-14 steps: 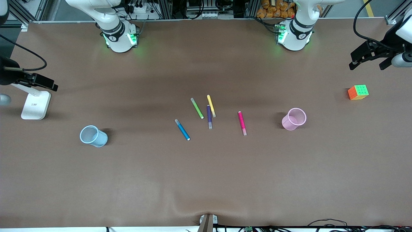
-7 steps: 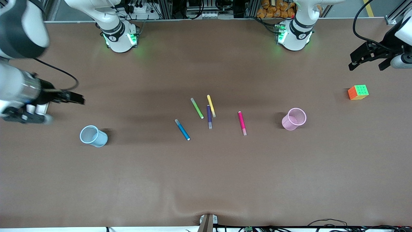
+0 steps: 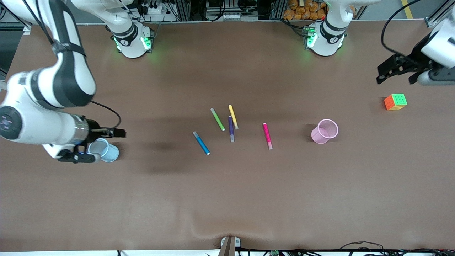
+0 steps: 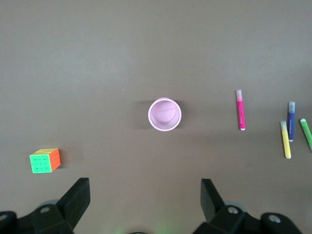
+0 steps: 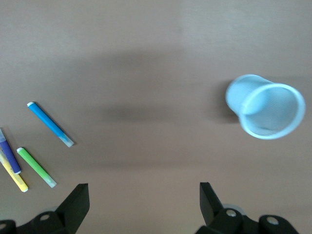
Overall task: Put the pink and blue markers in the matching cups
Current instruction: 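Move the right gripper toward the blue marker while the left gripper approaches the pink marker, then grasp the blue marker with the right gripper while the left gripper grasps the pink marker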
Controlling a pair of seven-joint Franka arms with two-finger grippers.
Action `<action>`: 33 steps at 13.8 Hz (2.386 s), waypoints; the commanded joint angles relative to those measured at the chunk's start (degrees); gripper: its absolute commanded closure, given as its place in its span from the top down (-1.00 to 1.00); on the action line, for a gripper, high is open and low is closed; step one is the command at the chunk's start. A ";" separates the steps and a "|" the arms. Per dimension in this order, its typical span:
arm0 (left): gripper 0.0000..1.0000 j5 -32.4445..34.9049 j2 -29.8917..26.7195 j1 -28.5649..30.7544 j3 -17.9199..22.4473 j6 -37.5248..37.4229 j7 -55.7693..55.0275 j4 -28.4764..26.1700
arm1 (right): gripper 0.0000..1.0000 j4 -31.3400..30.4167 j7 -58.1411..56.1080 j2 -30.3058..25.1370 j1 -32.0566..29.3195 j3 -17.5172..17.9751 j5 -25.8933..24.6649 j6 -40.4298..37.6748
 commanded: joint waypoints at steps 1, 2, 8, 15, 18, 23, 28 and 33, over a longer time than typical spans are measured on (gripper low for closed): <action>1.00 -0.67 2.79 -0.23 -2.23 1.54 -4.51 0.88 | 1.00 -0.58 0.16 2.49 4.61 -0.38 0.84 4.82; 1.00 -0.67 3.76 -0.23 -3.02 1.99 -6.00 0.97 | 1.00 -2.77 0.25 2.50 6.02 -0.38 0.84 7.98; 1.00 -0.58 9.03 -0.32 -8.64 6.46 -14.27 1.06 | 1.00 -7.09 -1.77 6.01 13.14 -0.38 1.10 20.03; 1.00 -0.14 18.34 -4.96 -11.99 15.16 -27.97 1.24 | 0.42 -16.68 -9.51 7.50 18.42 -0.38 0.93 35.17; 1.00 0.39 22.92 -7.78 -11.90 17.63 -30.80 1.15 | 0.17 -16.77 -9.33 8.56 21.24 -0.47 1.02 36.74; 1.00 1.97 28.89 -10.68 -11.82 21.40 -34.57 1.23 | 0.10 -18.53 -9.42 10.49 22.29 -0.47 0.75 42.55; 1.00 3.90 34.96 -12.79 -11.73 26.85 -37.04 1.23 | 0.08 -18.61 -9.16 11.99 24.04 -0.56 0.66 43.87; 1.00 3.90 39.27 -13.76 -11.64 31.68 -38.00 0.88 | 0.11 -18.88 -8.98 11.99 24.31 -0.56 0.66 44.04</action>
